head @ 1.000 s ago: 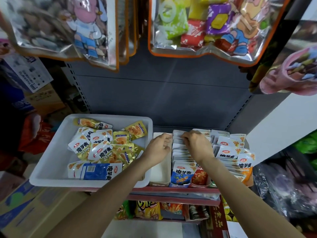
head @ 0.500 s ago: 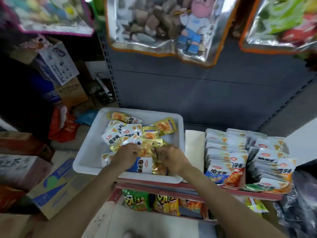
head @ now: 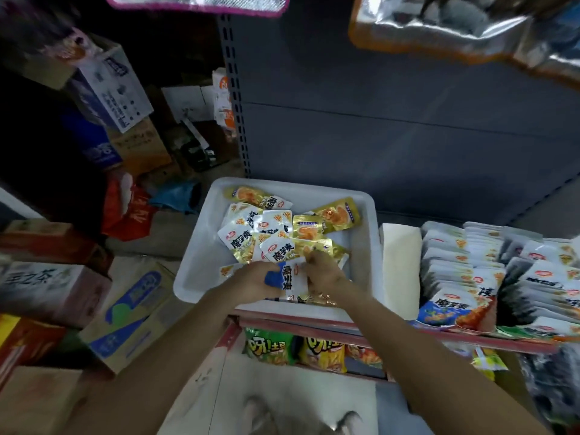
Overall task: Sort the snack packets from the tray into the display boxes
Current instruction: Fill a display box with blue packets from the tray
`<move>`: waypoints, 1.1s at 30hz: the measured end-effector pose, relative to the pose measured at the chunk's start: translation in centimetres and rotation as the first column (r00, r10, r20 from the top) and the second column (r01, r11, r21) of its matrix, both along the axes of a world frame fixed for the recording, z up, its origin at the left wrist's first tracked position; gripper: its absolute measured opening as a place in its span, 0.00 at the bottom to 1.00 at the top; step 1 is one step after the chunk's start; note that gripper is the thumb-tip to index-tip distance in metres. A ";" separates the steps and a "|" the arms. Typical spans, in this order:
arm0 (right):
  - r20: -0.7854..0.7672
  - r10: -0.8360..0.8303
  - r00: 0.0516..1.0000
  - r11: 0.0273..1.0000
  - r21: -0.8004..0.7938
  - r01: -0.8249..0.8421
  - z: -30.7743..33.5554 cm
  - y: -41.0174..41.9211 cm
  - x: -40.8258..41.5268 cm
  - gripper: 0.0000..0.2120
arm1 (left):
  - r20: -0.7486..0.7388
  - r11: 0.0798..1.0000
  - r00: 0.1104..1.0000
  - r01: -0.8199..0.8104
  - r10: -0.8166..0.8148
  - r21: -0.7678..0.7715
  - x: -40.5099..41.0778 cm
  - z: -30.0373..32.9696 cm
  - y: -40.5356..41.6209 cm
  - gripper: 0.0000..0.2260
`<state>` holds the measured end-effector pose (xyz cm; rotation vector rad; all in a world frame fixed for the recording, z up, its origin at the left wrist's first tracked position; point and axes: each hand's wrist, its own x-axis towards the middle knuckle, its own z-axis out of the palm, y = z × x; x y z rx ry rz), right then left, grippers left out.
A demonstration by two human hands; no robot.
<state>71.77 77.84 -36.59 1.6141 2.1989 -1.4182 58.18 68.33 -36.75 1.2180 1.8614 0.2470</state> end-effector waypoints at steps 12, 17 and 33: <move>-0.574 -0.132 0.808 0.983 0.027 0.179 7.5 3.1 6.0 0.08 | -0.020 0.770 0.989 -0.100 0.144 0.630 4.1 5.4 3.6 0.17; -0.584 -0.119 0.803 0.950 0.168 0.263 9.3 4.9 12.4 0.13 | 0.201 0.749 0.975 -0.203 0.095 0.631 10.0 7.1 7.0 0.06; -0.620 -0.164 0.768 0.813 0.356 0.461 11.2 10.5 24.8 0.15 | 0.211 0.894 0.977 -0.100 0.006 0.437 21.9 5.6 12.5 0.15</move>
